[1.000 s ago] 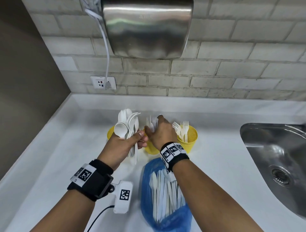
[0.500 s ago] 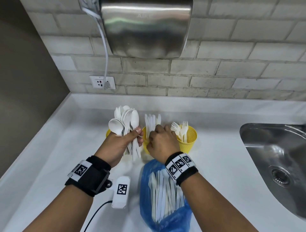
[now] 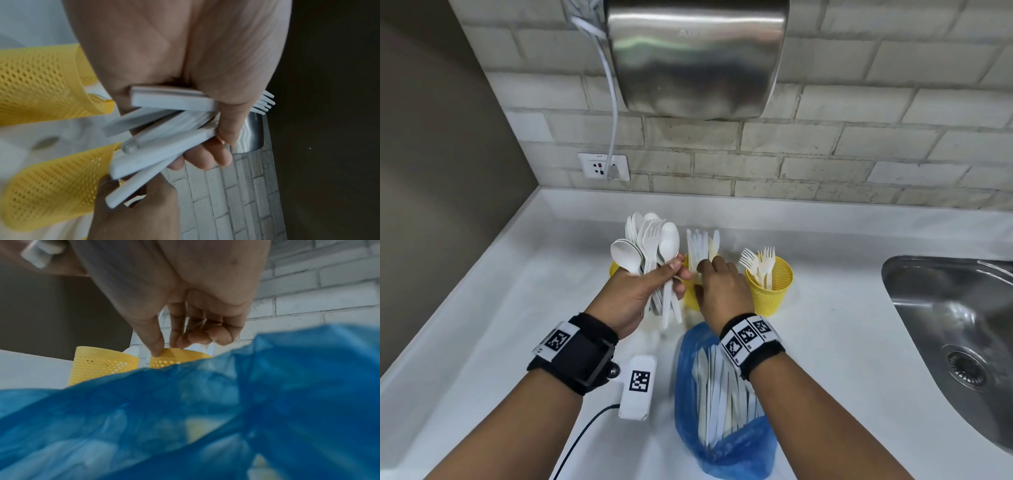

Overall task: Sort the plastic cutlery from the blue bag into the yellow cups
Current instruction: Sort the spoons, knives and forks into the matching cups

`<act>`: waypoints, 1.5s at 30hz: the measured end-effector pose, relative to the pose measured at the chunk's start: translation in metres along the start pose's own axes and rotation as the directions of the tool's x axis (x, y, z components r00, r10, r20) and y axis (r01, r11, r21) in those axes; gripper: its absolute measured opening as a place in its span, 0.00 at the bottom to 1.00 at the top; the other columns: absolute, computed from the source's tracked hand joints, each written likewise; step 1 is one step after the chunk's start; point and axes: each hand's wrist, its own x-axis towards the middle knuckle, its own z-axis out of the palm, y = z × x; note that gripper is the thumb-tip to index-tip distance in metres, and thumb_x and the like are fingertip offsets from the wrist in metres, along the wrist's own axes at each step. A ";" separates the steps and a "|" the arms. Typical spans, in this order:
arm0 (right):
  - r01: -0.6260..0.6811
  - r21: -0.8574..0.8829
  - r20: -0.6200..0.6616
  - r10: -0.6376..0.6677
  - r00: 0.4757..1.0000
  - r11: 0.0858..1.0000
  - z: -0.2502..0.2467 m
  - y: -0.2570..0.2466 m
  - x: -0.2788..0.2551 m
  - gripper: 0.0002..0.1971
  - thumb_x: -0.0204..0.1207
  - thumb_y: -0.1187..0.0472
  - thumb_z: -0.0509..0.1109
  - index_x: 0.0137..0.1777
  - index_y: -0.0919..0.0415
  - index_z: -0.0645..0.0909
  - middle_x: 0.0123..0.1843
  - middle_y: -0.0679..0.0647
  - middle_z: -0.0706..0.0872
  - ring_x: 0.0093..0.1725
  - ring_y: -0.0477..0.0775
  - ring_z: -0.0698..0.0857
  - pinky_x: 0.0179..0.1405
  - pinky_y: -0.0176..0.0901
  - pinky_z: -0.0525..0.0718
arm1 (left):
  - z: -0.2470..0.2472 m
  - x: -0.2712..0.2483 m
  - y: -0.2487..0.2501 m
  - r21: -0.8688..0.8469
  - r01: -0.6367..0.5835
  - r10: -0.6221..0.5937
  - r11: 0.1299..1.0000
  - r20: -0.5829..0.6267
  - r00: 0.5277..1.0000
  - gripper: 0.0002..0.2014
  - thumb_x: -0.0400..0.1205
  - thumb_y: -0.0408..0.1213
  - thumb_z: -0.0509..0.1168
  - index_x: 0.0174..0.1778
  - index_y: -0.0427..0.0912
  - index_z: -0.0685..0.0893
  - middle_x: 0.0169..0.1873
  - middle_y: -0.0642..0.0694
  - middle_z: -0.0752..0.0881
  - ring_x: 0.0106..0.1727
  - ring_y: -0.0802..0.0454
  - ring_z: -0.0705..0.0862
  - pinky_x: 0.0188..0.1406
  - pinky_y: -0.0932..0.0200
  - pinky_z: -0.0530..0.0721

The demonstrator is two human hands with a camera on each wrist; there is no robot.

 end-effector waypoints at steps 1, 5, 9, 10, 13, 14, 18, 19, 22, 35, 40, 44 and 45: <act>0.000 -0.020 0.012 0.000 1.000 1.000 0.000 0.001 0.001 0.09 0.81 0.60 0.68 0.58 0.62 0.83 0.58 0.61 0.83 0.57 0.67 0.81 0.50 0.57 0.78 | -0.002 0.000 0.000 0.007 -0.005 0.005 1.000 -0.003 1.000 0.12 0.79 0.39 0.70 0.54 0.37 0.87 0.41 0.39 0.88 0.36 0.44 0.84 0.31 0.62 0.84; 0.048 -0.040 -0.003 -0.048 0.999 0.998 -0.003 0.005 -0.006 0.08 0.82 0.60 0.68 0.53 0.63 0.87 0.54 0.62 0.84 0.54 0.68 0.82 0.47 0.56 0.77 | -0.010 -0.002 -0.002 0.021 -0.004 0.003 1.000 0.001 1.000 0.10 0.81 0.40 0.75 0.53 0.39 0.88 0.42 0.39 0.89 0.37 0.44 0.85 0.35 0.58 0.85; 0.025 0.060 0.017 -0.026 1.000 0.998 -0.016 0.003 -0.012 0.09 0.81 0.57 0.69 0.55 0.59 0.88 0.54 0.59 0.83 0.53 0.64 0.83 0.50 0.52 0.79 | -0.008 -0.003 -0.003 -0.012 -0.007 0.007 1.000 -0.009 1.000 0.10 0.80 0.38 0.71 0.54 0.37 0.87 0.42 0.40 0.87 0.38 0.43 0.84 0.31 0.61 0.84; 0.002 0.174 -0.022 0.002 1.000 0.985 -0.024 0.002 -0.012 0.09 0.80 0.57 0.70 0.55 0.59 0.88 0.52 0.57 0.83 0.51 0.60 0.84 0.50 0.50 0.81 | -0.007 -0.003 -0.004 -0.008 -0.010 0.010 1.000 -0.008 1.000 0.10 0.80 0.38 0.71 0.53 0.37 0.87 0.42 0.40 0.86 0.39 0.42 0.83 0.30 0.62 0.83; -0.050 0.643 -0.125 0.169 0.978 0.764 -0.060 -0.007 -0.011 0.07 0.77 0.63 0.72 0.53 0.56 0.89 0.48 0.49 0.83 0.41 0.46 0.82 0.48 0.38 0.80 | -0.010 -0.003 -0.009 0.062 -0.030 0.030 0.998 0.013 0.999 0.07 0.81 0.39 0.75 0.52 0.41 0.89 0.41 0.42 0.86 0.40 0.43 0.85 0.33 0.60 0.84; -0.050 0.751 -0.103 0.191 0.976 0.658 -0.073 -0.011 -0.013 0.08 0.77 0.65 0.73 0.53 0.55 0.90 0.48 0.48 0.84 0.40 0.44 0.82 0.47 0.34 0.80 | -0.011 -0.003 -0.010 0.095 -0.052 0.050 0.994 0.027 0.998 0.07 0.81 0.39 0.75 0.52 0.42 0.90 0.40 0.43 0.86 0.41 0.44 0.86 0.36 0.59 0.84; 0.014 0.825 -0.042 0.036 0.998 0.565 -0.091 -0.020 -0.018 0.09 0.75 0.59 0.76 0.55 0.53 0.89 0.52 0.50 0.84 0.43 0.49 0.86 0.45 0.38 0.84 | -0.005 -0.009 -0.004 0.282 -0.155 0.138 0.947 0.079 0.987 0.08 0.81 0.42 0.75 0.51 0.42 0.90 0.39 0.48 0.92 0.42 0.52 0.90 0.42 0.60 0.86; 0.023 0.837 -0.038 0.017 0.999 0.547 -0.089 -0.018 -0.019 0.10 0.74 0.58 0.76 0.55 0.54 0.88 0.53 0.51 0.83 0.43 0.50 0.86 0.45 0.40 0.85 | -0.005 -0.009 -0.003 0.309 -0.173 0.160 0.935 0.068 0.985 0.09 0.79 0.42 0.74 0.51 0.43 0.91 0.40 0.48 0.93 0.43 0.54 0.91 0.44 0.58 0.87; 0.029 0.899 -0.022 -0.020 1.000 0.437 -0.088 -0.017 -0.022 0.14 0.73 0.56 0.79 0.58 0.54 0.87 0.57 0.55 0.83 0.44 0.49 0.84 0.45 0.46 0.87 | -0.006 -0.008 -0.001 0.368 -0.230 0.220 0.901 0.069 0.973 0.07 0.79 0.42 0.79 0.51 0.47 0.93 0.47 0.35 0.93 0.48 0.44 0.90 0.51 0.33 0.87; 0.042 0.924 0.047 0.220 0.974 -0.381 -0.110 -0.014 -0.016 0.04 0.92 0.55 0.57 0.57 0.52 0.71 0.41 0.59 0.81 0.39 0.63 0.84 0.44 0.58 0.86 | -0.011 -0.009 -0.006 0.393 -0.237 0.196 0.888 0.142 0.970 0.09 0.81 0.41 0.73 0.54 0.42 0.91 0.35 0.47 0.88 0.35 0.47 0.85 0.39 0.56 0.85; -0.007 0.996 0.036 0.324 0.945 -0.091 -0.114 -0.009 -0.005 0.10 0.91 0.47 0.53 0.56 0.48 0.74 0.33 0.53 0.73 0.27 0.50 0.61 0.27 0.44 0.54 | -0.006 -0.009 0.001 0.383 -0.252 0.183 0.889 0.208 0.961 0.07 0.84 0.41 0.72 0.52 0.41 0.89 0.33 0.53 0.87 0.34 0.47 0.82 0.39 0.57 0.83; -0.044 0.999 0.042 0.244 0.969 0.004 -0.111 -0.011 -0.003 0.16 0.88 0.55 0.56 0.70 0.56 0.77 0.34 0.55 0.79 0.31 0.53 0.69 0.33 0.47 0.67 | -0.003 -0.007 0.006 0.376 -0.256 0.169 0.891 0.249 0.954 0.06 0.84 0.43 0.72 0.51 0.46 0.90 0.32 0.49 0.85 0.34 0.46 0.82 0.40 0.56 0.83; -0.047 0.999 0.047 0.231 0.972 -0.008 -0.111 -0.011 -0.004 0.15 0.89 0.58 0.57 0.72 0.58 0.77 0.34 0.54 0.79 0.32 0.53 0.71 0.35 0.46 0.70 | -0.001 -0.006 0.006 0.371 -0.256 0.165 0.892 0.260 0.951 0.06 0.83 0.44 0.73 0.51 0.47 0.90 0.31 0.47 0.85 0.34 0.46 0.82 0.40 0.56 0.83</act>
